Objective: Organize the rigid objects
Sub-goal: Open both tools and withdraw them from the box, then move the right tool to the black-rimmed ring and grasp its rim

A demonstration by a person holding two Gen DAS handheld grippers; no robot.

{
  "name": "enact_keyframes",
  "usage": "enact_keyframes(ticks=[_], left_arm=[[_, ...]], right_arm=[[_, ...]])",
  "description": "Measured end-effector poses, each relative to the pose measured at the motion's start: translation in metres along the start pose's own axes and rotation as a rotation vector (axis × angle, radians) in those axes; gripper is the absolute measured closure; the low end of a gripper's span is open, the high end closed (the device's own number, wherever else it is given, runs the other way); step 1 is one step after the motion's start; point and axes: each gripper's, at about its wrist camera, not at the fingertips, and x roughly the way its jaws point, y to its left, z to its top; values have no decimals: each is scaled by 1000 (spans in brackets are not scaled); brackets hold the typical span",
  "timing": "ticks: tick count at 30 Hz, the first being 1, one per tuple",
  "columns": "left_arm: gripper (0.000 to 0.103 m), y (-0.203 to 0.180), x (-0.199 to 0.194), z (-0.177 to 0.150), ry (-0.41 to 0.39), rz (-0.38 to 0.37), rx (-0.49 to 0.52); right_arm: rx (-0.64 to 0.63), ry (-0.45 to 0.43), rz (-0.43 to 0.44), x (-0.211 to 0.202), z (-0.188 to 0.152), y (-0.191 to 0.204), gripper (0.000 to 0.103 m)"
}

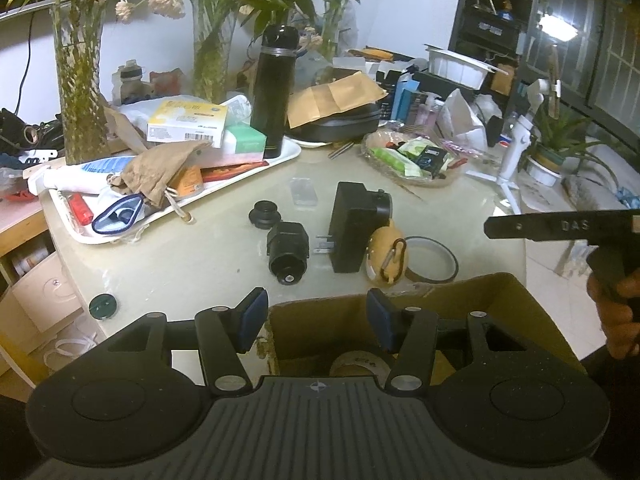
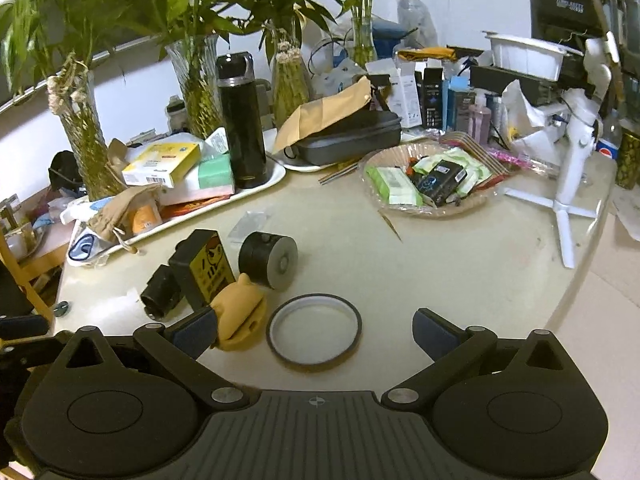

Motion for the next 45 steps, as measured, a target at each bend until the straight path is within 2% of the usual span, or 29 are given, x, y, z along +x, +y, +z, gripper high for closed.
enact_keyframes(ticks=[14,16,19,27,33,45], left_arm=[[47,4,5,3,34,8,-24],[32,6,5,4,34,12,-36],[25,8,5,5,20,18,-56],[25,11,5,8,23,15,-80],[25,12,6,9,34,8,-92],[25,21,9,11,60,9,-141]], right_arm=[[-11,94,2,47,14,-7,0],[-26,113,2,53,15,-6,0],[-49,137,11,60,16,-4,0],[-173,203,70,84,14,7,0],[-199,284,101,107,12,6,0],[-247,382,56,138,6,9,1]])
